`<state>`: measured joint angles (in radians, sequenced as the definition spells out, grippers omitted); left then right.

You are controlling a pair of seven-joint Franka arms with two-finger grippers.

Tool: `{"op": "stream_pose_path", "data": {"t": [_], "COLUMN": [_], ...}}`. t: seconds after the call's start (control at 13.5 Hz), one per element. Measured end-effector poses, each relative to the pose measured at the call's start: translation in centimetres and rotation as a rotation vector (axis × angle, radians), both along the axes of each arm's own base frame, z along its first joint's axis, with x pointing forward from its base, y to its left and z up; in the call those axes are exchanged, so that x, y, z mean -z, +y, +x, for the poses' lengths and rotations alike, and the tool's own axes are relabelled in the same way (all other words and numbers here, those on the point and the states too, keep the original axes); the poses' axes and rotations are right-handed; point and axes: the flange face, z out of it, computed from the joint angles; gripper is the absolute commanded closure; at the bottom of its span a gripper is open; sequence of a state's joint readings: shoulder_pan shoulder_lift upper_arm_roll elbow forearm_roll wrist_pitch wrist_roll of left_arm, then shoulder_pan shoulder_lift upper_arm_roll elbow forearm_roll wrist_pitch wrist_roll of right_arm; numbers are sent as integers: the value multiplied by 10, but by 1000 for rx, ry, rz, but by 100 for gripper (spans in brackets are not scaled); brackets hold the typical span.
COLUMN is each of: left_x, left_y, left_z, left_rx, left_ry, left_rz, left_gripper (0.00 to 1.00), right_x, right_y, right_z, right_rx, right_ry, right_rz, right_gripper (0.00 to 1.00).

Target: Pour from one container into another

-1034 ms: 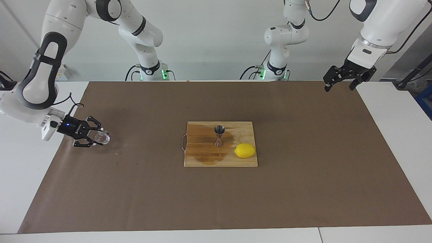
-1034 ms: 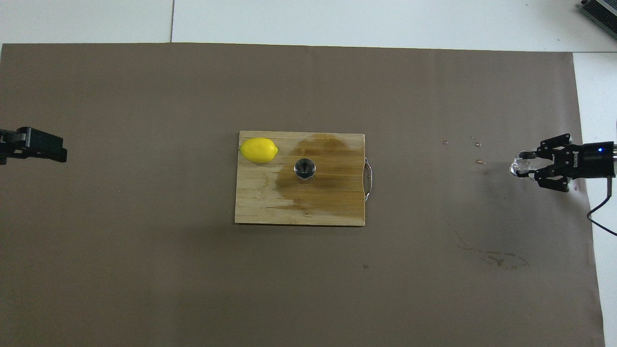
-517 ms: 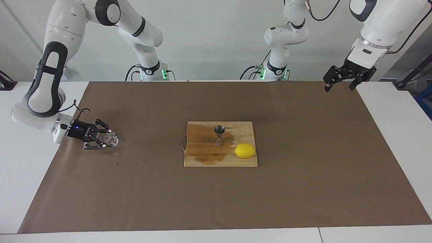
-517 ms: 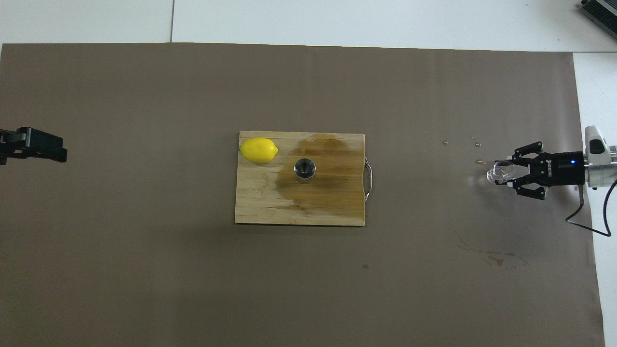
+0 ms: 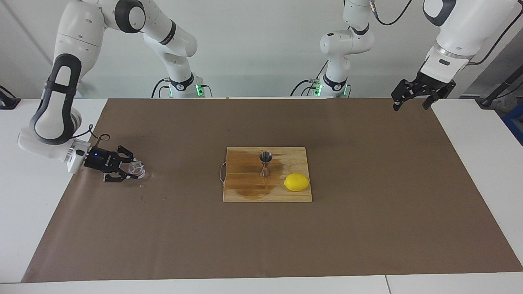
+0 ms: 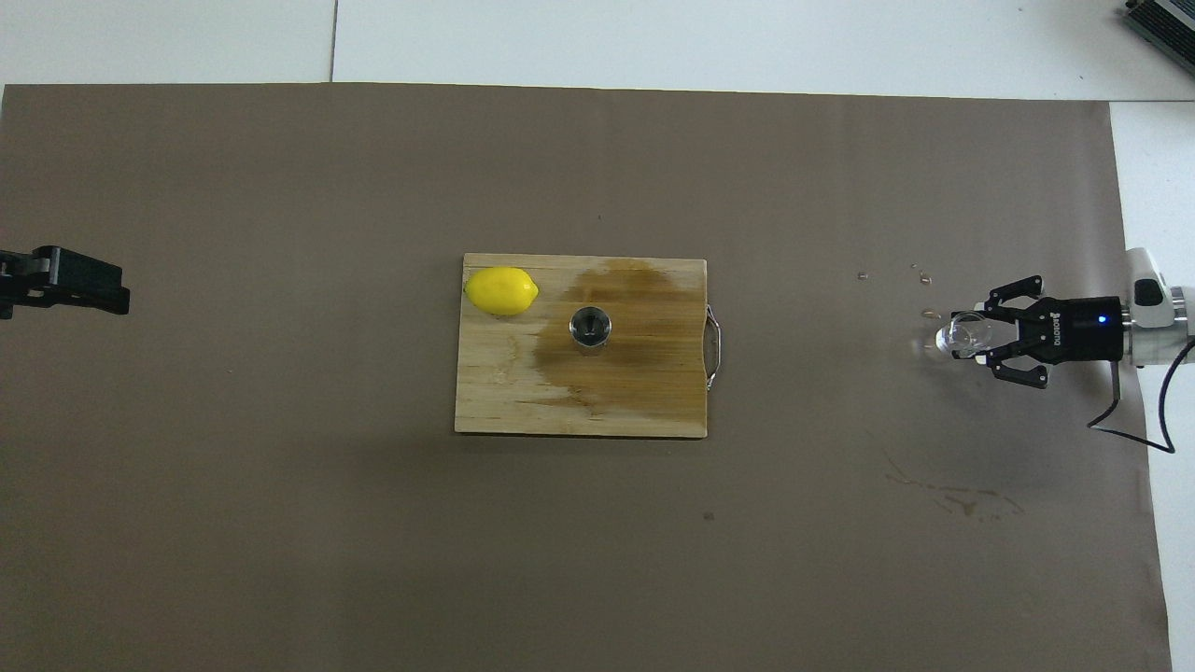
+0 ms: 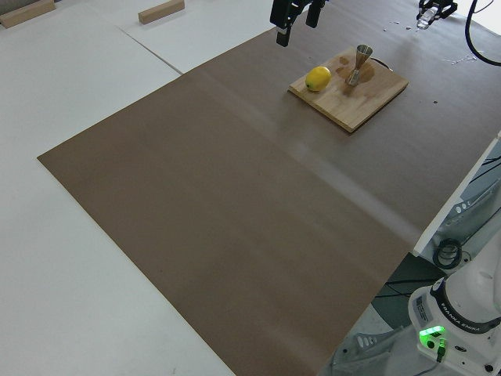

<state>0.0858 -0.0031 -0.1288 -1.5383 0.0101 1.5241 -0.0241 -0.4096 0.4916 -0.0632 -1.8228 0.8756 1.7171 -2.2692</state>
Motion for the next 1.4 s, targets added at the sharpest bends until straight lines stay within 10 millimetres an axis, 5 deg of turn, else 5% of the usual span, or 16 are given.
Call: {"op": "stream_pose_path", "data": {"t": [0.22,0.3,0.37,0.66,0.89,1.4], "left_x": [0,0,0,0,0,0], "left_y": [0,0,0,0,0,0], "left_z": [0,0,0,0,0,0], "left_rx": [0,0,0,0,0,0], "left_ry": [0,0,0,0,0,0], "left_rz": [0,0,0,0,0,0], "left_gripper": [0,0,0,0,0,0], "right_x": [5,7,10,4,-20,-183], "right_y": [-2,-3,-5,0,0,45], "right_z": [-1,-2,-3,0,14,42], "right_rx": [-10,-12,-13,-12,67,526], "right_ry": [-11,-15,-17,-26,45,310], "right_rz": [3,4,6,61,53,-270], "right_gripper": [82,59,1,0,0,0]}}
